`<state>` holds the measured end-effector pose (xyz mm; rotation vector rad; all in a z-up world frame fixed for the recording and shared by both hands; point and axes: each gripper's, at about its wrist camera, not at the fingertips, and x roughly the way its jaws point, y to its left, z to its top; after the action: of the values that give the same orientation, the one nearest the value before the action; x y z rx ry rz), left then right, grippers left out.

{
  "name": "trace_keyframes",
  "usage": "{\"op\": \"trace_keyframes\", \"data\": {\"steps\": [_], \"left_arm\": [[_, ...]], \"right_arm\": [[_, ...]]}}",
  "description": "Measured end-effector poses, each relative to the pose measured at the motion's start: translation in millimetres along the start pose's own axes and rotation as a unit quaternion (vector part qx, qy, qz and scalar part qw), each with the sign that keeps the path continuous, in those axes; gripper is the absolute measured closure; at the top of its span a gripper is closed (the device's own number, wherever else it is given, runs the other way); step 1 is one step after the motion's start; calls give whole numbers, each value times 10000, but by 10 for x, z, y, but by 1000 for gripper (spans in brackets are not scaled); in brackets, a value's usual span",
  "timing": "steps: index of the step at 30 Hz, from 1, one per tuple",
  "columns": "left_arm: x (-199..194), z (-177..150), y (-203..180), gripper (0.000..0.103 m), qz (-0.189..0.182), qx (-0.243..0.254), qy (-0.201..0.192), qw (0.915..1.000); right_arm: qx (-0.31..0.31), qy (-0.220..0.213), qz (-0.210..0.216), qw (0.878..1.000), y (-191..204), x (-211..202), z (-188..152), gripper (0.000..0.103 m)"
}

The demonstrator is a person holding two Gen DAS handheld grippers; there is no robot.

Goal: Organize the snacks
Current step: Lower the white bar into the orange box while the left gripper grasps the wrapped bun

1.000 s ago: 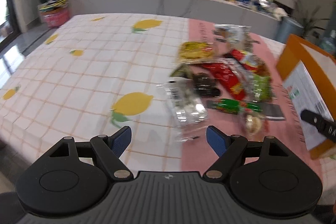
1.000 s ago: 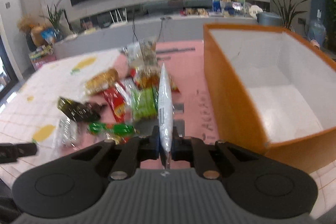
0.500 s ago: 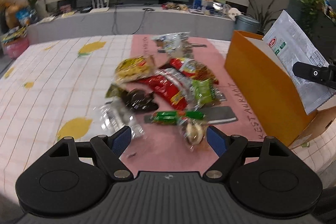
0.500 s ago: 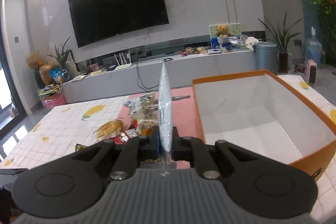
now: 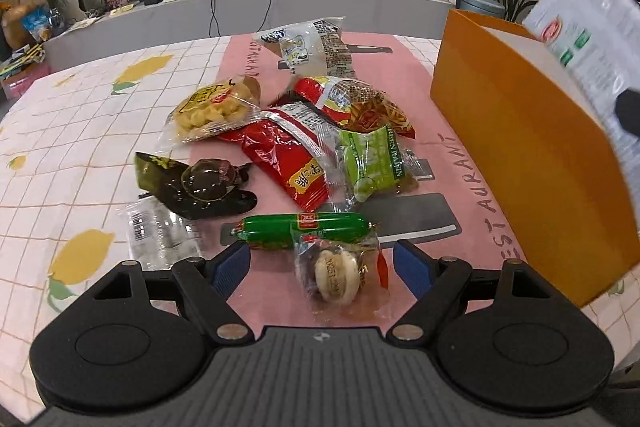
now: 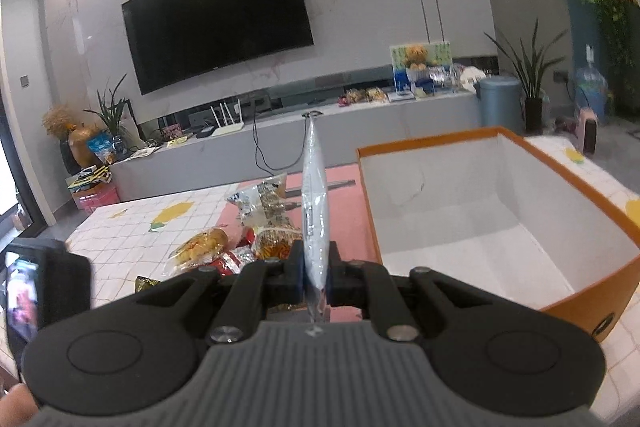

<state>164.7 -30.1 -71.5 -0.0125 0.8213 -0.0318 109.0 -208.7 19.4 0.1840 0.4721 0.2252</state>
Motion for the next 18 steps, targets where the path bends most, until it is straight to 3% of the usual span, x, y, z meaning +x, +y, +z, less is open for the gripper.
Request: {"op": "trace_keyframes", "data": {"steps": [6, 9, 13, 18], "left_arm": [[121, -71, 19, 21, -15, -48, 214, 9998], [130, -87, 29, 45, 76, -141, 232, 9996], [63, -89, 45, 51, 82, -222, 221, 9995], [-111, -29, 59, 52, -19, -249, -11, 9997]], "right_arm": [[-89, -29, -46, 9999, 4, 7, -5, 97], [-83, -81, -48, 9999, -6, -20, 1, 97], [18, -169, -61, 9998, -59, -56, 39, 97], [-20, -298, -275, 9992, -227, -135, 174, 97]]}}
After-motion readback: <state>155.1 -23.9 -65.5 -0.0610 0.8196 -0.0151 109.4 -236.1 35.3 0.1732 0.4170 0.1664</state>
